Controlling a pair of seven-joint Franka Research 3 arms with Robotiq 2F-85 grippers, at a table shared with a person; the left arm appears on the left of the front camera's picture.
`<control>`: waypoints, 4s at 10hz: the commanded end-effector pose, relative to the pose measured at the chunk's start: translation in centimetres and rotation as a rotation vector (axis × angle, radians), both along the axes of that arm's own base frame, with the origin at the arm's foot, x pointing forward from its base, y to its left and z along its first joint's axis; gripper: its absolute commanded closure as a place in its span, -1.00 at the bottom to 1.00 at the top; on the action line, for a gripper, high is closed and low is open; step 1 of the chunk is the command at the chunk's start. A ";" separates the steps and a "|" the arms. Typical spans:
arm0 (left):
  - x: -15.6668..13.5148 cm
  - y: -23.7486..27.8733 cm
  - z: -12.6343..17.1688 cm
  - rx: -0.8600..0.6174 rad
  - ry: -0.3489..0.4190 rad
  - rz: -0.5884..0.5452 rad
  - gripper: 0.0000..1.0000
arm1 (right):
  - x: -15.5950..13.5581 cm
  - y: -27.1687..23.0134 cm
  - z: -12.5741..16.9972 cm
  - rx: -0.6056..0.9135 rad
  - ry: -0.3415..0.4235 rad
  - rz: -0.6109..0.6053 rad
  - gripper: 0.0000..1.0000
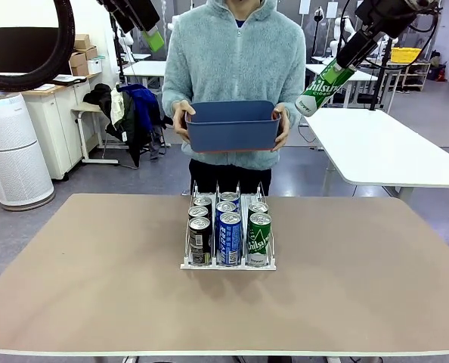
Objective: Fill the beverage cans into the dispenser.
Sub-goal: Place the picked Sprite in the line of the Automatic Can Dispenser with the same cans.
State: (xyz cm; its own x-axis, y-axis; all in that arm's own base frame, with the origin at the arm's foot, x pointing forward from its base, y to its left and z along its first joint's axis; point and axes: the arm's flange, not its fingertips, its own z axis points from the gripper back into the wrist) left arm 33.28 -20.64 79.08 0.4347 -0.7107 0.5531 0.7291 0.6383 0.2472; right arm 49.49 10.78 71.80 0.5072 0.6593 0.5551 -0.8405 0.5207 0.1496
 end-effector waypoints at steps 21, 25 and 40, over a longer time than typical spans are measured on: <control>-0.1 0.1 -0.1 -0.003 -0.003 0.004 -1.00 | -10.8 2.2 -3.2 -0.147 -0.093 -0.234 -0.16; -0.1 0.1 -0.1 -0.003 -0.003 0.004 -1.00 | -11.9 1.7 -10.6 -0.053 0.012 -0.152 -0.16; -0.1 0.1 -0.1 -0.003 -0.003 0.004 -1.00 | -19.1 6.2 -15.1 -0.108 0.076 -0.386 -0.16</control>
